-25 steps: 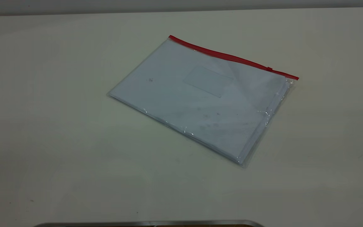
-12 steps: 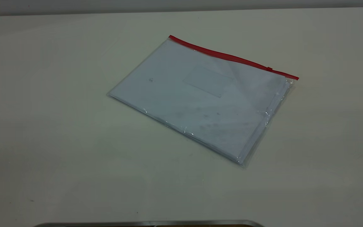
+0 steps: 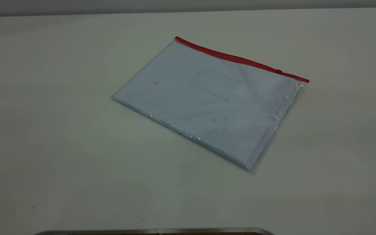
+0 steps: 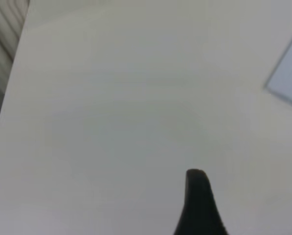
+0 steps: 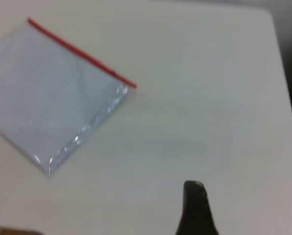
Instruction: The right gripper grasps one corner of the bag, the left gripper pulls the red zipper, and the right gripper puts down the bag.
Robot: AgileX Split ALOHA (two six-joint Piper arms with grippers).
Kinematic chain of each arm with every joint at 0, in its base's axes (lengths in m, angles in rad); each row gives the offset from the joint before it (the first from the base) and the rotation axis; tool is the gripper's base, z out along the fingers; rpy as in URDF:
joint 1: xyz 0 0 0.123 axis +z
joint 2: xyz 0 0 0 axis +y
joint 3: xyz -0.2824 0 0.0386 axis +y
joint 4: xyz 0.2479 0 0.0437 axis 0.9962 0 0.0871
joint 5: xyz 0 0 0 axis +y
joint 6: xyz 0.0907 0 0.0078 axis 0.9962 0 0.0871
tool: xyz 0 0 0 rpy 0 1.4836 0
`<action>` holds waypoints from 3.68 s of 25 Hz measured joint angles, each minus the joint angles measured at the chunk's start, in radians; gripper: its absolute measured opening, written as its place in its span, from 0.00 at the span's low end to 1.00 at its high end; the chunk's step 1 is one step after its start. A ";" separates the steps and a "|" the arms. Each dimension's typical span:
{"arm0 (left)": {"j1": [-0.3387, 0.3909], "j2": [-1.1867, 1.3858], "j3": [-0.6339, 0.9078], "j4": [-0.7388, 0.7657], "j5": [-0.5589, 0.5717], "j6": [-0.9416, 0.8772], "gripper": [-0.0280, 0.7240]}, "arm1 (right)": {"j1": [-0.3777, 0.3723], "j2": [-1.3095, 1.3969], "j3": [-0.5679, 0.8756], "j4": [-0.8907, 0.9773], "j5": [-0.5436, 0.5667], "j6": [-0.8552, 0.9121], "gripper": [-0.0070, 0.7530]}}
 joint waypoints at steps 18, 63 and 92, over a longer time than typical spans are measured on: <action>-0.030 1.135 -0.631 -0.294 -0.279 0.221 0.81 | 0.000 0.857 -0.089 0.235 -0.451 -0.153 0.76; -0.208 1.534 -0.798 -0.600 -0.113 0.672 0.81 | -0.148 2.207 -0.566 1.362 -0.392 -1.432 0.84; -0.208 1.534 -0.798 -0.601 -0.113 0.669 0.81 | -0.137 2.326 -0.605 1.650 -0.096 -1.789 0.78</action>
